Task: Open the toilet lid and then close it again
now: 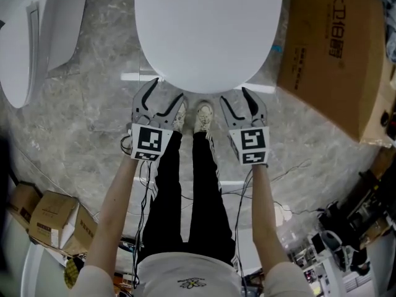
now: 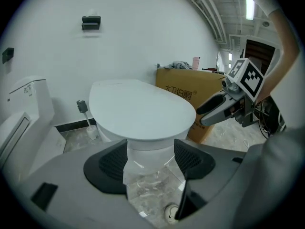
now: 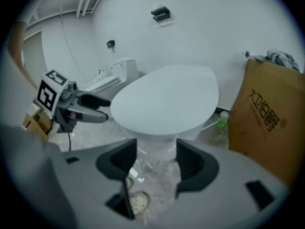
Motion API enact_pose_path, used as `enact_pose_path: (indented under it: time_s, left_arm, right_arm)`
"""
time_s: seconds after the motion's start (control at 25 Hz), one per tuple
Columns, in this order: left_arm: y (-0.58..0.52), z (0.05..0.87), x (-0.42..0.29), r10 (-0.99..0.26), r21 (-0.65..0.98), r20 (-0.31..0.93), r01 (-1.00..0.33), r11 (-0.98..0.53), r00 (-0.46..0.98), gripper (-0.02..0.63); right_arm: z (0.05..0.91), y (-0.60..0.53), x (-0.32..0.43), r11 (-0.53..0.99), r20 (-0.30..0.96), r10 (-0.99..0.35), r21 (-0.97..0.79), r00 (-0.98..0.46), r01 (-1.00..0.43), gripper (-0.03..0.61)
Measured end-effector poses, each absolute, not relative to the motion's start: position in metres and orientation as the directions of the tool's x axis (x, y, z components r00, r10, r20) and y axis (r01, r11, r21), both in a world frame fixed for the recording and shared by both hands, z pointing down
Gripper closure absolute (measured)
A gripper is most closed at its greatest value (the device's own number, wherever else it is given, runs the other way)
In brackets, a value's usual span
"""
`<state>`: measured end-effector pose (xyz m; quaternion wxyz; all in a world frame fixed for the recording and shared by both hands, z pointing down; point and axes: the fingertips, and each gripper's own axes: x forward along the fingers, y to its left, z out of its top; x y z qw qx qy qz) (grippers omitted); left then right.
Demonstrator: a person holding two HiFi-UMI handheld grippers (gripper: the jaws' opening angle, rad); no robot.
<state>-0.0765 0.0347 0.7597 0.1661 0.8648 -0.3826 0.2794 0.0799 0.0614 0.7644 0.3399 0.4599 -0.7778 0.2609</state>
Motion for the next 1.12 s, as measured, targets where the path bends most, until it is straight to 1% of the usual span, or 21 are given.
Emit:
enact_pose_path:
  time_s: [0.28, 0.56, 0.8, 0.96, 1.12]
  left_arm:
    - [0.035, 0.783, -0.068, -0.534, 0.063, 0.645, -0.735, -0.676, 0.547, 0.298]
    - [0.029, 0.769, -0.067, -0.573, 0.077, 0.621, -0.77, -0.634, 0.535, 0.298]
    - [0.028, 0.769, -0.069, -0.562, 0.083, 0.64, -0.774, -0.627, 0.524, 0.298]
    - [0.029, 0.766, -0.068, -0.545, 0.091, 0.664, -0.778, -0.621, 0.512, 0.298]
    - [0.029, 0.751, -0.064, -0.547, 0.102, 0.655, -0.778, -0.62, 0.522, 0.298]
  right_arm:
    - [0.781, 0.058, 0.072, 0.473, 0.789, -0.519, -0.057, -0.33, -0.879, 0.321]
    - [0.778, 0.053, 0.073, 0.434, 0.816, -0.509, -0.032, -0.274, -0.9, 0.322]
    - [0.775, 0.051, 0.072, 0.384, 0.812, -0.51, -0.081, -0.284, -0.92, 0.322]
    - [0.772, 0.051, 0.074, 0.382, 0.821, -0.5, -0.075, -0.274, -0.921, 0.324]
    - [0.756, 0.051, 0.077, 0.384, 0.816, -0.5, -0.09, -0.289, -0.919, 0.324]
